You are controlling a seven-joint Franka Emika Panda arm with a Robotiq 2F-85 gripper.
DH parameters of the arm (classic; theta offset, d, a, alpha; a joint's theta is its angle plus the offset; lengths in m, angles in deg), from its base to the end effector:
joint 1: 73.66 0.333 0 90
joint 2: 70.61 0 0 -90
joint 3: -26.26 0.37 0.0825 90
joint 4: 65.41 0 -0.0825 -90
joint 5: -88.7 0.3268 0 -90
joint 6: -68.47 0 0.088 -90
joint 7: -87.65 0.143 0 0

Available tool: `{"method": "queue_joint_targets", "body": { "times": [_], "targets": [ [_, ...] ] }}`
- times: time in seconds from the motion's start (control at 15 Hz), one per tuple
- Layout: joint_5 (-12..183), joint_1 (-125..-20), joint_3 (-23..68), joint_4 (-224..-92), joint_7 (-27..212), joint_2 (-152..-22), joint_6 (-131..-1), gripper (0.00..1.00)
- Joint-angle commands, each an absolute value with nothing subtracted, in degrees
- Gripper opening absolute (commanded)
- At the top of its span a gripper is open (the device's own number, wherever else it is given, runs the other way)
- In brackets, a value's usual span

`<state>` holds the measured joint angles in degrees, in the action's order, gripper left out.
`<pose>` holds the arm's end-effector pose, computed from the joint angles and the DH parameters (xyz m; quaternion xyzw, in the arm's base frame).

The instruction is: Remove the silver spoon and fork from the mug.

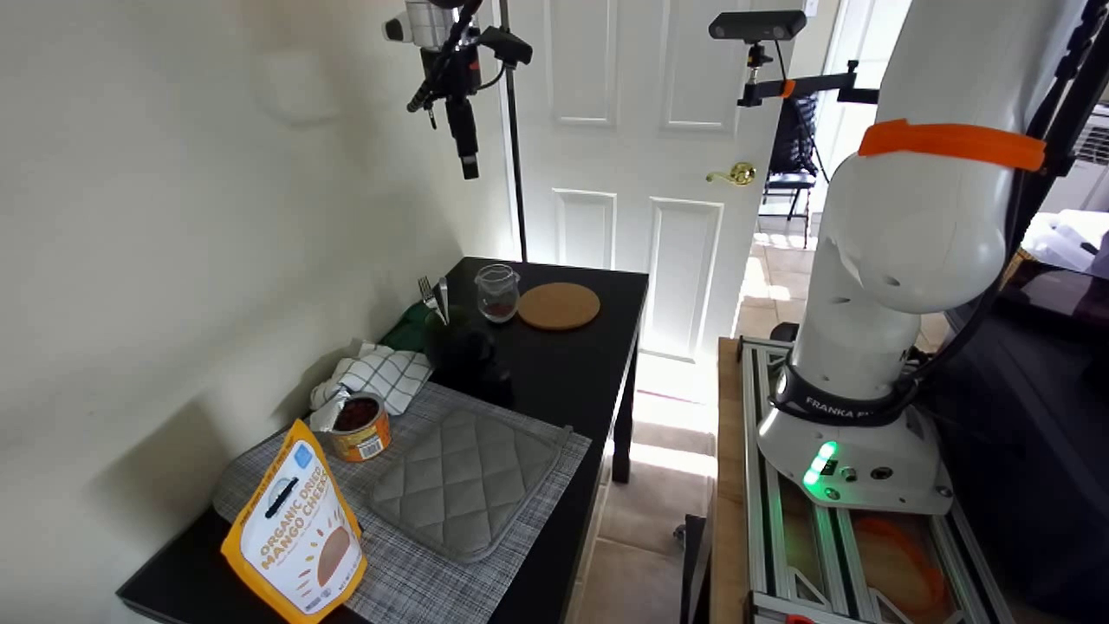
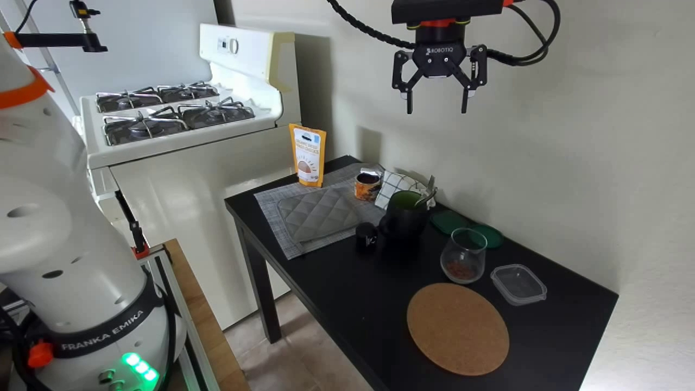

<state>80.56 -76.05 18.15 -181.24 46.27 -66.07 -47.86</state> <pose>0.4773 -0.1033 0.5322 0.9533 0.2930 0.0133 0.0725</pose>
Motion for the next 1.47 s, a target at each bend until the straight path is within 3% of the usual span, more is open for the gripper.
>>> {"method": "queue_joint_targets", "body": {
  "times": [0.0, 0.27, 0.53, 0.8, 1.4],
  "targets": [
    [81.2, -75.6, 20.1, -183.0, 39.7, -70.0, -60.4, 1.0],
    [89.5, -76.0, 22.4, -185.2, 29.2, -74.4, -71.5, 1.0],
    [98.8, -77.4, 24.6, -185.1, 20.7, -77.2, -67.3, 1.0],
    [95.9, -78.4, 23.6, -183.7, 22.9, -81.0, -63.2, 1.0],
    [84.9, -80.0, 22.7, -180.3, 27.4, -88.0, -71.8, 1.0]
  ]
}}
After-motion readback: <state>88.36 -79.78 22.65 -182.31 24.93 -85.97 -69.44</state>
